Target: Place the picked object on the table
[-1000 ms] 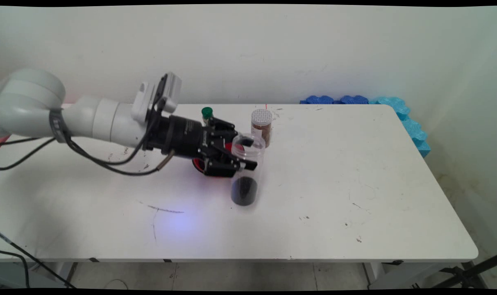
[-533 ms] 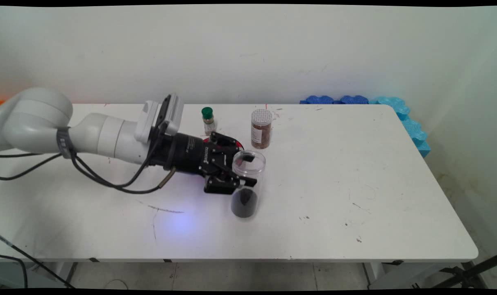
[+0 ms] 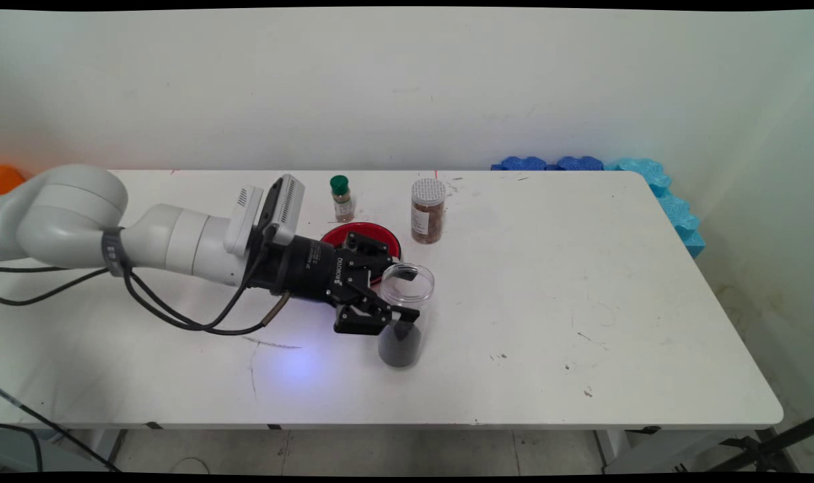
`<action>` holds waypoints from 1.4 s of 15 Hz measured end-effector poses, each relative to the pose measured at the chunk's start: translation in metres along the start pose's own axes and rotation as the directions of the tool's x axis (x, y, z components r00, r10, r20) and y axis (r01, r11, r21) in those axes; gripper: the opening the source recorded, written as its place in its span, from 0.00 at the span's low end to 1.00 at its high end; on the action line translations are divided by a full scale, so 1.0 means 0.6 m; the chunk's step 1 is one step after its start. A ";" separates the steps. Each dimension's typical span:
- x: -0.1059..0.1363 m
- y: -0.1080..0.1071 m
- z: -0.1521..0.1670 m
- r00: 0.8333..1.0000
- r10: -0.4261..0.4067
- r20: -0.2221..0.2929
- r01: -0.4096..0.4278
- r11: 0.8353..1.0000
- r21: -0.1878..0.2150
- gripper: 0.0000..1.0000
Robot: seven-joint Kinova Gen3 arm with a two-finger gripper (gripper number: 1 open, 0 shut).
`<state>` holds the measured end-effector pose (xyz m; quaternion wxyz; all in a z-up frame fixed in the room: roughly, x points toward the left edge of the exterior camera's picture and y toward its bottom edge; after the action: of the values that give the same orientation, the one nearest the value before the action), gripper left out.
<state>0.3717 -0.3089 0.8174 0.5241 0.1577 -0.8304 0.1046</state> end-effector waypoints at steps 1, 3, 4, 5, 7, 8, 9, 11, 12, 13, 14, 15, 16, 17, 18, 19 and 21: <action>-0.003 0.000 0.001 1.000 0.001 -0.001 -0.001 1.000 0.001 0.00; -0.008 -0.002 0.003 1.000 0.001 -0.004 -0.001 1.000 0.002 0.00; -0.010 -0.002 0.004 1.000 0.001 -0.006 -0.001 1.000 0.003 0.00; -0.012 -0.002 0.005 1.000 0.000 -0.009 0.000 1.000 0.004 0.00; -0.016 -0.003 0.006 1.000 -0.001 -0.016 0.001 1.000 0.004 0.00; -0.017 -0.003 0.007 1.000 -0.001 -0.018 0.002 1.000 0.004 0.00; -0.020 -0.004 0.007 1.000 -0.002 -0.022 0.002 1.000 0.005 0.00; -0.024 -0.004 0.008 1.000 -0.002 -0.029 0.002 1.000 0.005 0.00; -0.026 -0.004 0.008 1.000 -0.002 -0.031 0.002 1.000 0.006 0.00; -0.027 -0.005 0.008 0.999 -0.002 -0.033 0.002 1.000 0.006 0.00; -0.028 -0.005 0.008 0.999 -0.002 -0.035 0.003 1.000 0.007 0.00; -0.029 -0.005 0.008 0.999 -0.003 -0.036 0.003 1.000 0.008 0.00; -0.030 -0.006 0.008 0.999 -0.003 -0.037 0.004 1.000 0.008 0.00; -0.031 -0.006 0.008 0.999 -0.004 -0.038 0.004 1.000 0.009 0.00; -0.033 -0.007 0.008 0.999 -0.005 -0.039 0.005 1.000 0.009 0.00; -0.033 -0.007 0.008 0.999 -0.005 -0.039 0.006 1.000 0.010 0.00; -0.035 -0.008 0.007 0.999 -0.007 -0.040 0.007 1.000 0.010 0.00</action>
<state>0.3782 -0.3116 0.7963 0.5403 0.1611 -0.8185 0.1102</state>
